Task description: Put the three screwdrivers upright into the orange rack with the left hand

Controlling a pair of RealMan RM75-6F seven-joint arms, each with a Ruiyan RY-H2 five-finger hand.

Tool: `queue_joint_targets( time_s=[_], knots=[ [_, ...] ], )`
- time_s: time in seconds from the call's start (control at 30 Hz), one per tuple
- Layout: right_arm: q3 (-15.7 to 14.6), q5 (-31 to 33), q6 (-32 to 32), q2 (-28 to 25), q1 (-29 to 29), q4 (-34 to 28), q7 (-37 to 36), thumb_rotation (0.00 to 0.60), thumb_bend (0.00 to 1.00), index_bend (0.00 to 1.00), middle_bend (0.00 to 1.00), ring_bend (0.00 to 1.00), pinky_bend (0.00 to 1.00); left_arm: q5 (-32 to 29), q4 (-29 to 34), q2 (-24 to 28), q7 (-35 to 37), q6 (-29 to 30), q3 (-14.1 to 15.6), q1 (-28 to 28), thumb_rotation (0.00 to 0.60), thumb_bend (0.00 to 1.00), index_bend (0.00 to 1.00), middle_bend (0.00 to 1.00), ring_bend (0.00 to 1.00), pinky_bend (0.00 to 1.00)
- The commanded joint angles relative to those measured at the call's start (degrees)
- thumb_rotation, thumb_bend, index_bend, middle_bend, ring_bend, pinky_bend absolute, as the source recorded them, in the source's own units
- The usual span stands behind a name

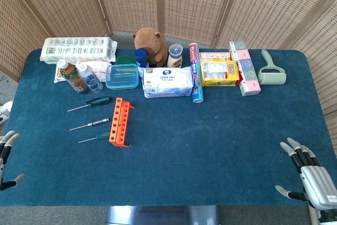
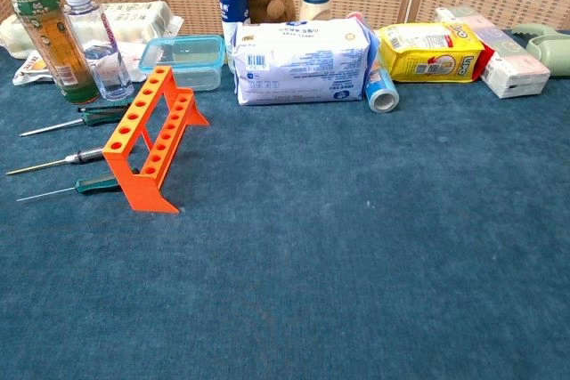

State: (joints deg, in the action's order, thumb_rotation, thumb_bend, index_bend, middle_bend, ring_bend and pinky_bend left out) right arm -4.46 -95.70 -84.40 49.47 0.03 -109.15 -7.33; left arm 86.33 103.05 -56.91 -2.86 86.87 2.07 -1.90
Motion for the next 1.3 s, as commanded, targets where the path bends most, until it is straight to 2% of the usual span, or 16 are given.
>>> queue_joint_targets(
  time_s=[0.03, 0.2, 0.27, 0.33, 0.4, 0.5, 0.57, 0.63, 0.73, 0.93, 1.1, 1.3],
  knots=[
    [0.0, 0.0, 0.0, 0.0, 0.0, 0.0, 0.0, 0.600, 0.00, 0.07, 0.00, 0.01, 0.02, 0.0, 0.0, 0.0, 0.0, 0.0, 0.0, 0.0, 0.600, 0.07, 0.00, 0.00, 0.00, 0.13],
    [-0.1, -0.2, -0.2, -0.1, -0.1, -0.2, -0.2, 0.600, 0.00, 0.07, 0.00, 0.01, 0.02, -0.2, 0.0, -0.1, -0.4, -0.3, -0.1, 0.1, 0.600, 0.07, 0.00, 0.00, 0.00, 0.13],
    [-0.1, -0.4, -0.6, -0.2, -0.3, -0.3, -0.4, 0.600, 0.00, 0.07, 0.00, 0.01, 0.02, -1.2, 0.3, -0.7, -1.6, -0.5, -0.6, 0.3, 0.600, 0.07, 0.00, 0.05, 0.02, 0.14],
    [-0.1, -0.4, -0.8, -0.3, -0.3, -0.3, -0.7, 0.600, 0.00, 0.07, 0.00, 0.01, 0.02, -2.0, 0.7, -1.6, -2.9, -0.4, -1.5, 0.7, 0.600, 0.07, 0.00, 0.24, 0.18, 0.25],
    [-0.1, -0.4, -0.9, -0.5, -0.3, -0.3, -1.0, 0.600, 0.00, 0.07, 0.00, 0.01, 0.02, -2.8, 0.9, -2.9, -4.0, -0.3, -2.5, 1.2, 0.600, 0.07, 0.00, 0.50, 0.46, 0.50],
    [0.0, -0.4, -1.1, -0.7, -0.3, -0.2, -1.8, 0.600, 0.00, 0.07, 0.00, 0.01, 0.02, -4.9, 1.2, -5.3, -6.8, -1.9, -4.3, 3.1, 0.600, 0.07, 0.02, 0.69, 0.66, 0.74],
    [-0.1, -0.4, -1.0, -0.9, -0.3, -0.1, -2.5, 0.600, 0.00, 0.07, 0.00, 0.01, 0.02, -7.3, 2.2, -6.7, -9.5, -4.1, -5.6, 4.9, 0.600, 0.08, 0.09, 0.77, 0.74, 0.82],
    [-0.1, -0.4, -1.0, -1.2, -0.1, 0.1, -3.5, 0.600, 0.00, 0.07, 0.00, 0.01, 0.02, -11.6, 3.0, -9.6, -12.7, -7.6, -8.4, 8.2, 0.600, 0.09, 0.16, 0.83, 0.80, 0.86],
    [-0.1, -0.2, -0.6, -1.6, 0.1, 0.3, -4.8, 0.600, 0.00, 0.07, 0.00, 0.01, 0.02, -20.6, 3.9, -13.8, -20.1, -12.9, -11.4, 13.0, 0.600, 0.11, 0.17, 0.87, 0.83, 0.89],
    [-0.1, -0.5, -1.0, -2.2, 0.1, 0.6, -6.6, 0.600, 0.00, 0.07, 0.00, 0.01, 0.02, -35.0, 3.7, -23.3, -31.6, -14.8, -15.1, 20.0, 0.600, 0.17, 0.26, 0.91, 0.88, 0.92],
    [0.0, -0.2, -1.0, -2.4, 0.1, 0.9, -7.6, 0.600, 0.00, 0.07, 0.00, 0.01, 0.02, -40.5, 3.1, -27.4, -35.7, -14.2, -15.9, 23.3, 0.600, 0.19, 0.27, 0.91, 0.88, 0.92],
    [-0.1, -0.3, -0.7, -2.6, 0.3, 1.0, -8.1, 0.600, 0.00, 0.07, 0.00, 0.01, 0.02, -44.0, 1.8, -30.4, -37.2, -13.6, -16.4, 25.8, 0.600, 0.23, 0.29, 0.91, 0.88, 0.92]
  ],
)
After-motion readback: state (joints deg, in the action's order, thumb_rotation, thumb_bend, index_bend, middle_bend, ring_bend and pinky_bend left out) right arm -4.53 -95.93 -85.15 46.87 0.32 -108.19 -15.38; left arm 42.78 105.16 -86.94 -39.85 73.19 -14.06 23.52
